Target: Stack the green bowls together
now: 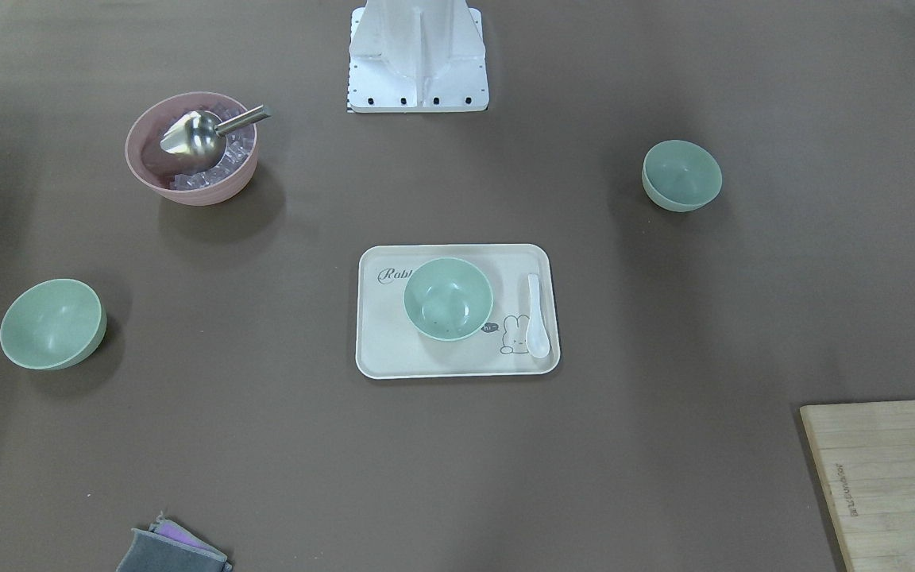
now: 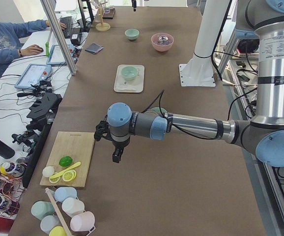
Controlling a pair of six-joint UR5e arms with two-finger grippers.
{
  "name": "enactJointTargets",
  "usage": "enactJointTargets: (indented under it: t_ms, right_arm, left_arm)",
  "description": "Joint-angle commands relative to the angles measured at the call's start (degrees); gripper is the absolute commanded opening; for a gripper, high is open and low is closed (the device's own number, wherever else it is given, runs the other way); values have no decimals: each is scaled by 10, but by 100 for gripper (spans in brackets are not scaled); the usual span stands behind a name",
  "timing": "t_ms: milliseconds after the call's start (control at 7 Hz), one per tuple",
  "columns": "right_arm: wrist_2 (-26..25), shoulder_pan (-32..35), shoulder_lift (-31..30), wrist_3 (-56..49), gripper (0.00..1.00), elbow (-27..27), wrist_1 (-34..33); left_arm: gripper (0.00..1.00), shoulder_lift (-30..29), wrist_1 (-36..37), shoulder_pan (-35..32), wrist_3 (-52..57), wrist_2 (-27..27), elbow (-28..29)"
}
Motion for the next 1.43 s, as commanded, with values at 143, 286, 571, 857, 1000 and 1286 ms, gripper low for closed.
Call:
enactJointTargets:
  t_ms: [143, 286, 571, 857, 1000, 1286]
  right_arm:
    - [16, 19, -8, -19, 100, -1, 1]
    - [15, 19, -8, -18, 100, 2, 2]
    - [13, 17, -1, -13, 100, 1, 2]
    - [10, -9, 17, 29, 100, -5, 2]
    - [9, -35, 34, 71, 100, -9, 2]
    - [1, -81, 52, 142, 97, -31, 58]
  left_arm:
    - [98, 24, -6, -3, -3, -1, -11]
    - [97, 24, -7, -1, -11, 1, -6]
    - [97, -3, -5, 2, -26, -3, -12]
    - [98, 5, -1, 2, -70, -48, -20]
    - [98, 2, -9, 37, -160, -47, -28]
    - [98, 6, -28, 97, -274, -27, -59]
